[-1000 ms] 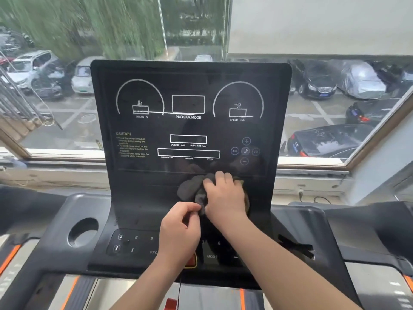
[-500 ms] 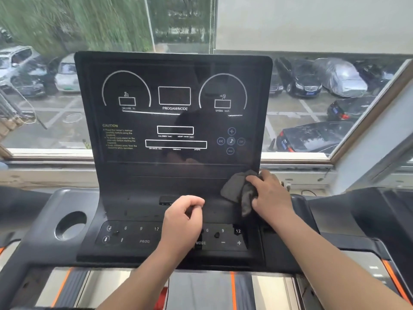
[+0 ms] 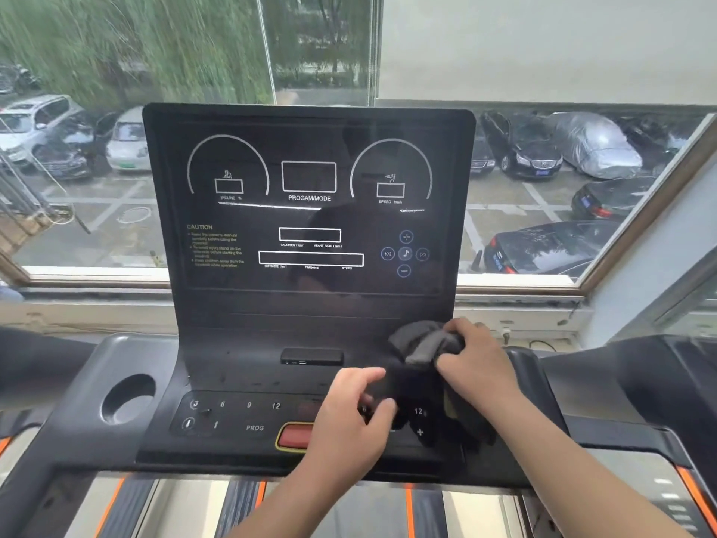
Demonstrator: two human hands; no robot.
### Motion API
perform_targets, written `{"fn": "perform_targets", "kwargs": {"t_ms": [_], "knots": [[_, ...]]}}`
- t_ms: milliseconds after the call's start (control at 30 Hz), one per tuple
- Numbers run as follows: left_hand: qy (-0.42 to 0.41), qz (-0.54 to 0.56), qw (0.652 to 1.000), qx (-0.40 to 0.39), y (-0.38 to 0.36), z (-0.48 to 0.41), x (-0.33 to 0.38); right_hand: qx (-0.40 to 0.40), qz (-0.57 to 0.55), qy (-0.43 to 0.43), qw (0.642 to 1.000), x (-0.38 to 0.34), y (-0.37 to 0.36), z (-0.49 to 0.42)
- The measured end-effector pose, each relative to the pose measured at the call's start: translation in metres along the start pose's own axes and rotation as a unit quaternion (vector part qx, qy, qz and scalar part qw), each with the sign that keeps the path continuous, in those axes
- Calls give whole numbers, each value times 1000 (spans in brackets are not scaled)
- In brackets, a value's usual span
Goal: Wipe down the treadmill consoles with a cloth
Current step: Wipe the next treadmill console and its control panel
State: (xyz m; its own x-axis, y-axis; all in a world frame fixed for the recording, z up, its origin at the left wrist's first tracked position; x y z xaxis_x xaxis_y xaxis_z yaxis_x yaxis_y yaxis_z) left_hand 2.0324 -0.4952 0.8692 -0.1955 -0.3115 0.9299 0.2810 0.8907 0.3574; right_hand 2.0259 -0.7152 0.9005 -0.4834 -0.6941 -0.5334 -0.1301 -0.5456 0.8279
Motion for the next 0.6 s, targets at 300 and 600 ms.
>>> {"fn": "perform_targets", "kwargs": {"t_ms": [300,600], "knots": [[244,444,862,6,-24,-27,18,-272,-234,78,930,-67,-15,27],[235,261,936,38,-24,-47,11,42,-188,-43,980,-12,44,-19]]}}
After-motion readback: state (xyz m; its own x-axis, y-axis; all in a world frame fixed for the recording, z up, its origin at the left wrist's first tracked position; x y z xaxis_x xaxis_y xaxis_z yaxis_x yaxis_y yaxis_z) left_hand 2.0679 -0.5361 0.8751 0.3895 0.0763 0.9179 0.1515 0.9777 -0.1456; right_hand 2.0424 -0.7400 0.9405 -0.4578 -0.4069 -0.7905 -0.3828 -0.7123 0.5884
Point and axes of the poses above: each hand's wrist, its own z-axis away from the middle knuckle, its own y-axis out of the back of the hand, x = y × z, the point moved 7 cm from there along -z, towards the middle knuckle, and after that the axes turned 7 degrees about z, right-handed, at the moved point
